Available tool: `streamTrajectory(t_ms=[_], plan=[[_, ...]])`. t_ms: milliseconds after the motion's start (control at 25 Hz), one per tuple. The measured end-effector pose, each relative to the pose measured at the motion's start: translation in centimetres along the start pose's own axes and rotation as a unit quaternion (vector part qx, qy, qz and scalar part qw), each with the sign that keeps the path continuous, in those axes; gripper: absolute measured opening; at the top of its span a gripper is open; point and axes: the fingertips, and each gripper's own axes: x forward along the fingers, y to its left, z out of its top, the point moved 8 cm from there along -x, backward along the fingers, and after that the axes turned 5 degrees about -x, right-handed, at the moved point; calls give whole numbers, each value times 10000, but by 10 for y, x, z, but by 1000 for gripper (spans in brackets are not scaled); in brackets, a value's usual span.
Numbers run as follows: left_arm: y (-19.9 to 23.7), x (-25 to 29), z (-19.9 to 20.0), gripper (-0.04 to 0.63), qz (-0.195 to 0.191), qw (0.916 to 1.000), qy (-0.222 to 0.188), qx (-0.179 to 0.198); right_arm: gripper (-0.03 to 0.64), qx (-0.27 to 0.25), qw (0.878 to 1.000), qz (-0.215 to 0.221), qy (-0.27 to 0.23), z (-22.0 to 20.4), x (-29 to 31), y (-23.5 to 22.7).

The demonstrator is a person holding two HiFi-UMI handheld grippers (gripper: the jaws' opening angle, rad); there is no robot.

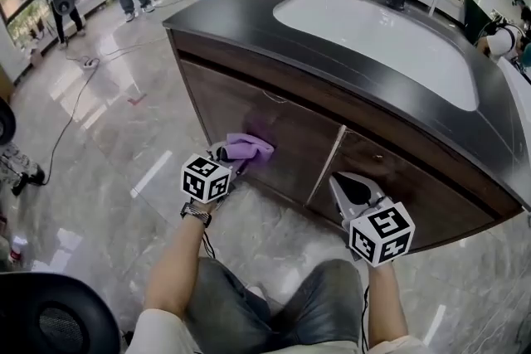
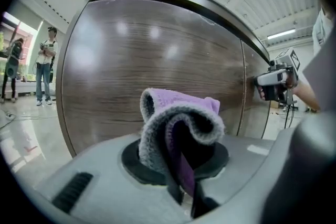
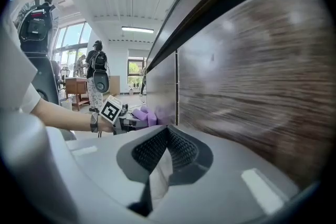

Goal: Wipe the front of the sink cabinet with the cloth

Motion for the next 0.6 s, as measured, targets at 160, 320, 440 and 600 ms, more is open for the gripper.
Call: streamTrajectory(t_ms=[160, 320, 440, 600], plan=[[25, -9, -1, 64, 258, 9996, -107, -40, 6, -18, 9999, 123, 26, 2, 18, 3], [43, -14, 1, 65, 463, 9988, -18, 167, 6, -109, 9993, 347, 86, 2, 37, 9], [71, -26, -4, 60, 946, 9953, -186, -112, 6, -158, 9984, 519, 131, 0, 49, 14], [110, -43, -4, 57, 1637, 9838, -565, -472, 6, -110, 9978, 645, 99, 0, 63, 18]])
